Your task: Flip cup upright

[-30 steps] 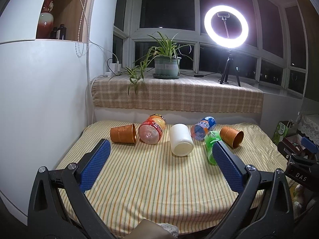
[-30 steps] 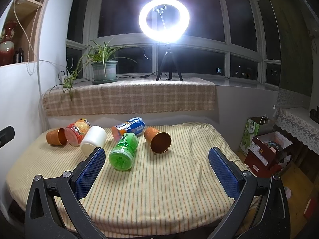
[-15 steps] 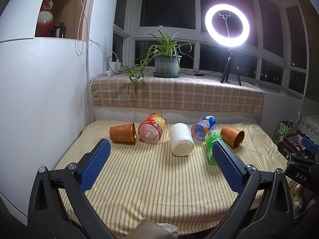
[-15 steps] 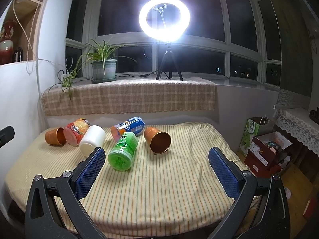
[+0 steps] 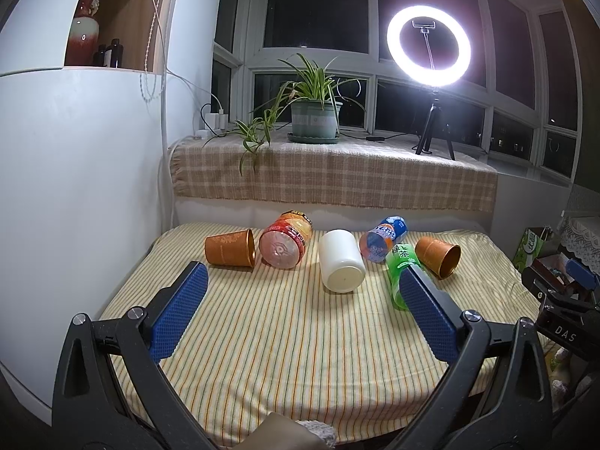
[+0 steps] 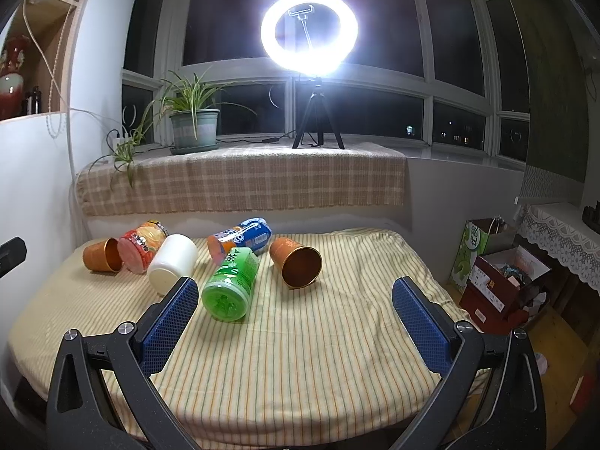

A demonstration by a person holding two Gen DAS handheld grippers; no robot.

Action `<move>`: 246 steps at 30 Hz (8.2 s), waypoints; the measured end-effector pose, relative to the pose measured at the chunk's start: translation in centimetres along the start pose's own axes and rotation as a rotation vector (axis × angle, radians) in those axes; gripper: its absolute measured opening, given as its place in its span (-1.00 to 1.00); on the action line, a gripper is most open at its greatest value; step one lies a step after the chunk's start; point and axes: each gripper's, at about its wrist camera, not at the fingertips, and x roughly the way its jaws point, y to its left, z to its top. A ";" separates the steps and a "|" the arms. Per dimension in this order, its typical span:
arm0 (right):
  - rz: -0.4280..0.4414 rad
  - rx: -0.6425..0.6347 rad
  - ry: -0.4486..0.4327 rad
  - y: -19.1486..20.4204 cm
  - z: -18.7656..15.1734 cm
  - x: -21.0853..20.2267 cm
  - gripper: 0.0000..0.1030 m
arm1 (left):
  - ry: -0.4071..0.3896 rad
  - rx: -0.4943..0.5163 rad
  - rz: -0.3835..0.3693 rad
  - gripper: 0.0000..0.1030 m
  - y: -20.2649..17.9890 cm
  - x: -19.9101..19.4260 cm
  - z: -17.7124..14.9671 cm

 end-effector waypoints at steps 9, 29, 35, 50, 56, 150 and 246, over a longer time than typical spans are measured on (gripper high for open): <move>0.000 -0.002 0.002 0.0 -0.2 0.1 0.99 | 0.003 -0.002 -0.002 1.00 -0.1 0.3 -0.1; -0.006 -0.011 0.040 0.0 -0.1 1.9 0.99 | 0.037 -0.003 0.000 1.00 -0.7 2.1 -1.5; -0.007 -0.033 0.065 0.3 0.4 3.2 0.99 | 0.077 -0.013 0.000 1.00 0.2 3.6 -0.9; 0.053 -0.020 0.161 0.0 2.2 8.1 0.99 | 0.199 -0.040 -0.045 1.00 2.3 7.1 0.6; 0.093 0.016 0.230 -0.8 2.2 10.0 0.99 | 0.290 -0.037 -0.137 0.89 1.3 9.9 1.6; 0.064 0.059 0.230 -5.6 -0.1 7.6 0.99 | 0.929 -0.302 -0.336 0.19 -5.5 21.1 -3.4; 0.453 -0.028 0.738 4.5 0.5 17.7 0.99 | 0.618 -0.139 -0.094 0.49 3.8 7.6 -5.8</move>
